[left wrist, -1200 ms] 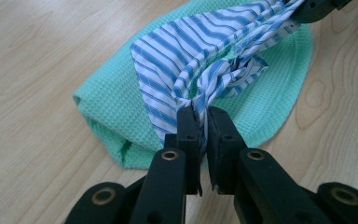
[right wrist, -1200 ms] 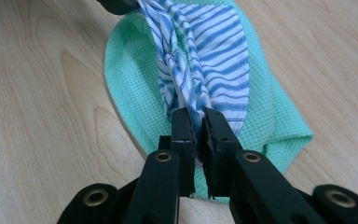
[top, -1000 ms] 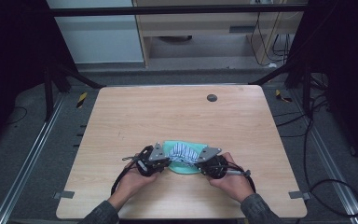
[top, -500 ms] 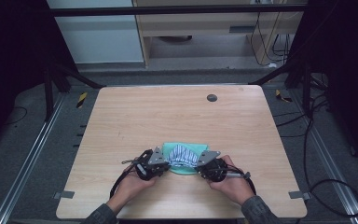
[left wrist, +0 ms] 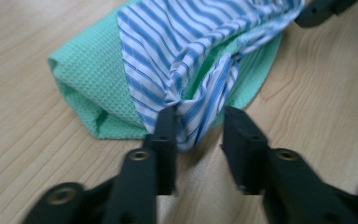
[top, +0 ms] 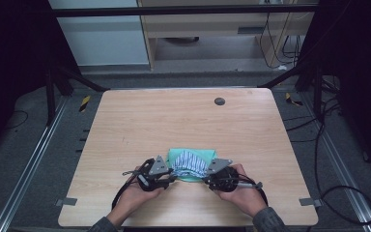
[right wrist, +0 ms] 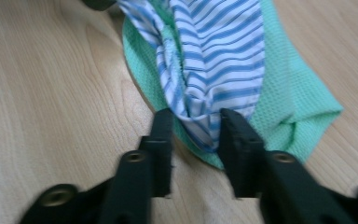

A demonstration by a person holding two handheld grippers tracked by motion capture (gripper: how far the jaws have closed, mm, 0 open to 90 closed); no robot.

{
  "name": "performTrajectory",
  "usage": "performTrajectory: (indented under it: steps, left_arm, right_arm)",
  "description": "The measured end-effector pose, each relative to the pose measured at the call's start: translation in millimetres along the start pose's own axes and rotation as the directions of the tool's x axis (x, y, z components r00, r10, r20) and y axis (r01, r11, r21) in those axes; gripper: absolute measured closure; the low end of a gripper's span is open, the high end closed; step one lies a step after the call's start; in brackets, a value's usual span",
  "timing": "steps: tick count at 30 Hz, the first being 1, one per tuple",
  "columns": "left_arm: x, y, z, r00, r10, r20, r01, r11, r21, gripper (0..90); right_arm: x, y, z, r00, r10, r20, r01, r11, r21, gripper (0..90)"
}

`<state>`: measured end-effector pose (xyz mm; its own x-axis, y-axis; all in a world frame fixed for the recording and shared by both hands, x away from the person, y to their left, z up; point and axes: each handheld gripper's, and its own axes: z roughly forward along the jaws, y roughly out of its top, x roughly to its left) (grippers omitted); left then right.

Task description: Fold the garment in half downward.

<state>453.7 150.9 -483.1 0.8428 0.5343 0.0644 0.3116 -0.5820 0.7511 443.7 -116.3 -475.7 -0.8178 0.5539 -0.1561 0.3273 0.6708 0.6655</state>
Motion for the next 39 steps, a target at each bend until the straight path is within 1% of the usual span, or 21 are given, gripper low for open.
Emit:
performTrajectory:
  steps: [2,3,5,6,8,10,11,13,15,16,17,21,24,28,30,32,33,35,37,38,39]
  left_arm:
    - [0.1,-1.8,-6.6,0.9997,-0.021,-0.014,0.020,0.9996,-0.018,47.1]
    - [0.9,-2.8,-10.5,0.9992,-0.034,-0.020,0.033,0.9990,-0.031,42.9]
    - [4.1,-4.1,-17.5,0.9972,-0.073,-0.016,0.072,0.9964,-0.045,33.1]
    - [6.3,-4.2,-20.8,0.9965,-0.081,-0.019,0.080,0.9956,-0.050,29.4]
    - [14.2,-4.5,-27.7,0.9943,-0.086,-0.063,0.082,0.9948,-0.060,26.2]
    - [22.9,-6.3,-30.7,0.9899,-0.114,-0.084,0.109,0.9919,-0.067,21.2]
    - [29.2,-8.7,-32.2,0.9857,-0.133,-0.104,0.126,0.9897,-0.068,18.9]
    - [38.0,-13.3,-33.6,0.9797,-0.148,-0.135,0.142,0.9883,-0.057,15.4]
    - [44.7,-17.7,-34.7,0.9748,-0.169,-0.145,0.164,0.9852,-0.052,13.2]
    - [48.4,-20.7,-35.1,0.9709,-0.186,-0.152,0.180,0.9824,-0.048,13.2]
    - [50.3,-22.2,-35.3,0.9689,-0.192,-0.157,0.187,0.9813,-0.046,13.0]
    - [58.3,-27.2,-37.1,0.9650,-0.205,-0.164,0.203,0.9788,-0.030,12.2]
    - [63.3,-28.5,-39.1,0.9613,-0.215,-0.173,0.214,0.9766,-0.023,11.1]
    - [71.9,-30.7,-37.9,0.9632,-0.208,-0.170,0.215,0.9763,0.023,7.0]
    - [77.7,-32.5,-36.0,0.9614,-0.212,-0.176,0.222,0.9744,0.038,6.9]
    - [84.0,-33.6,-33.4,0.9603,-0.212,-0.181,0.226,0.9724,0.058,6.4]
    - [87.9,-34.2,-31.7,0.9581,-0.216,-0.188,0.232,0.9705,0.067,6.4]
    - [96.4,-35.5,-28.1,0.9551,-0.214,-0.205,0.234,0.9693,0.076,6.4]
    - [103.2,-36.6,-25.4,0.9514,-0.217,-0.218,0.240,0.9674,0.082,6.4]
    - [105.5,-37.1,-24.3,0.9494,-0.220,-0.224,0.244,0.9664,0.082,6.4]
    - [109.2,-37.7,-23.1,0.9475,-0.219,-0.233,0.244,0.9661,0.084,6.4]
  right_arm:
    - [-0.3,-4.4,-6.8,0.9987,0.048,0.014,-0.048,0.999,-0.023,45.0]
    - [-0.7,-6.1,-9.2,0.9984,0.054,0.019,-0.054,0.998,-0.028,40.2]
    - [-1.0,-11.6,-15.8,0.9955,0.079,0.052,-0.076,0.995,-0.059,30.1]
    - [-1.7,-13.3,-17.8,0.9942,0.092,0.056,-0.088,0.994,-0.065,27.0]
    - [-5.5,-18.8,-21.8,0.9881,0.127,0.087,-0.120,0.989,-0.081,19.3]
    - [-11.4,-23.6,-23.3,0.9807,0.164,0.106,-0.155,0.984,-0.091,15.3]
    - [-14.1,-25.3,-23.6,0.9773,0.179,0.112,-0.170,0.981,-0.091,14.6]
    - [-21.5,-29.6,-23.9,0.9679,0.213,0.134,-0.201,0.975,-0.096,12.9]
    - [-29.6,-33.5,-23.8,0.9568,0.250,0.148,-0.237,0.966,-0.105,12.7]
    - [-31.7,-34.7,-23.9,0.9541,0.259,0.150,-0.245,0.964,-0.106,12.7]
    - [-34.9,-36.6,-23.8,0.9502,0.269,0.157,-0.255,0.961,-0.108,12.5]
    - [-43.0,-42.3,-23.9,0.9402,0.294,0.173,-0.277,0.954,-0.113,12.1]
    - [-48.6,-46.5,-24.7,0.9324,0.314,0.178,-0.300,0.948,-0.105,9.5]
    - [-57.3,-52.5,-24.9,0.9222,0.338,0.187,-0.325,0.940,-0.100,7.4]
    - [-62.4,-55.4,-23.5,0.9108,0.362,0.199,-0.350,0.932,-0.091,6.8]
    - [-68.7,-58.6,-21.8,0.9028,0.377,0.207,-0.366,0.926,-0.090,6.5]
    - [-71.2,-59.6,-21.3,0.8981,0.387,0.210,-0.376,0.922,-0.089,6.7]
    - [-79.1,-61.8,-19.6,0.8818,0.416,0.222,-0.406,0.909,-0.094,6.9]
    - [-85.5,-63.6,-18.2,0.8710,0.429,0.240,-0.416,0.903,-0.103,7.1]
    - [-89.7,-64.5,-17.1,0.8591,0.447,0.250,-0.433,0.895,-0.110,7.1]
    - [-92.1,-64.8,-16.4,0.8527,0.458,0.252,-0.442,0.889,-0.118,7.1]
